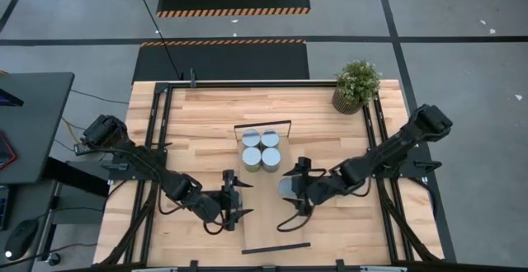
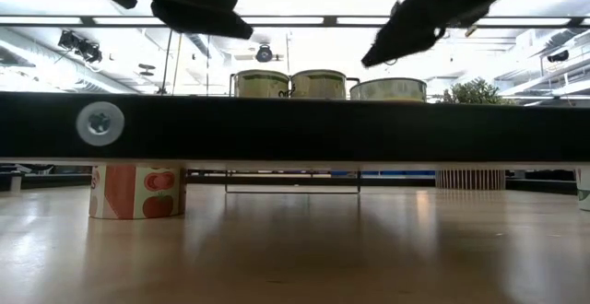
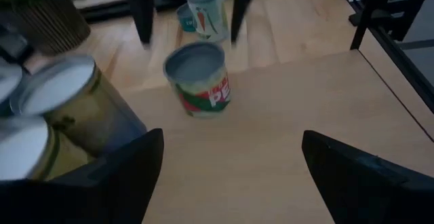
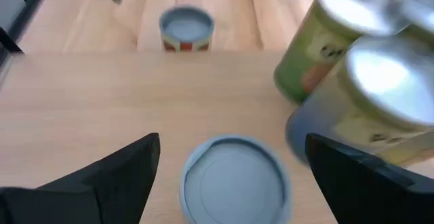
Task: Pick and place cans onto a shelf
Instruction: Put the small canned peas on the shelf
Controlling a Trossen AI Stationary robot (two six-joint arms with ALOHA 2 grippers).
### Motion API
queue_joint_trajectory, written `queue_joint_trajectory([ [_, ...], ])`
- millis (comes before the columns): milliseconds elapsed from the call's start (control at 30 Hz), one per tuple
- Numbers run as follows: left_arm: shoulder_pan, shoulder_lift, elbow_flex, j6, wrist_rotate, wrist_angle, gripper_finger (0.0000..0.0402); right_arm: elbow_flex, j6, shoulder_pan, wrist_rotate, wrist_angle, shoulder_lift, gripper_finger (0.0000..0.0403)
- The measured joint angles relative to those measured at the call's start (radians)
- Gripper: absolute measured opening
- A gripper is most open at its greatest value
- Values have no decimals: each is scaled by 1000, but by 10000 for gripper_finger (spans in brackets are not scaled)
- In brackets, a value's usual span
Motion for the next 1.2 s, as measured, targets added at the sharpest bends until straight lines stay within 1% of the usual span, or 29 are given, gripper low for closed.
queue_joint_trajectory([
  [100,0,0,0,-25,0,-18,357,1,1,22,30,-69,-59,375],
  [200,0,0,0,-37,0,-35,357,2,58,37,38,-198,-93,375],
  [267,0,0,0,-37,0,-36,357,2,106,45,39,-270,-100,375],
  [367,0,0,0,-36,0,-36,357,0,149,49,38,-314,-83,375],
  [433,0,0,0,-36,4,-35,357,-12,150,49,37,-313,-59,375],
  [533,0,0,0,-22,40,-30,357,-33,127,34,47,-305,-30,375],
  [600,0,0,0,-16,52,-30,357,-40,100,9,86,-301,-17,375],
  [667,0,0,0,-9,52,-29,357,-46,70,-24,141,-262,-7,374],
  [733,3,0,0,-2,52,-24,357,-49,32,-54,153,-208,-6,371],
  [800,8,0,0,-2,52,-19,357,-49,14,-74,127,-187,-6,366],
  [933,8,0,0,-9,52,-24,357,-50,27,-72,94,-237,-26,358],
  [1000,7,0,0,-10,52,-25,357,-50,34,-63,55,-247,-32,356],
  [1067,7,0,0,-13,52,-26,357,-50,30,-51,33,-216,-36,356],
  [1200,8,0,0,-15,52,-30,357,-50,-2,-46,30,-123,-37,356],
])
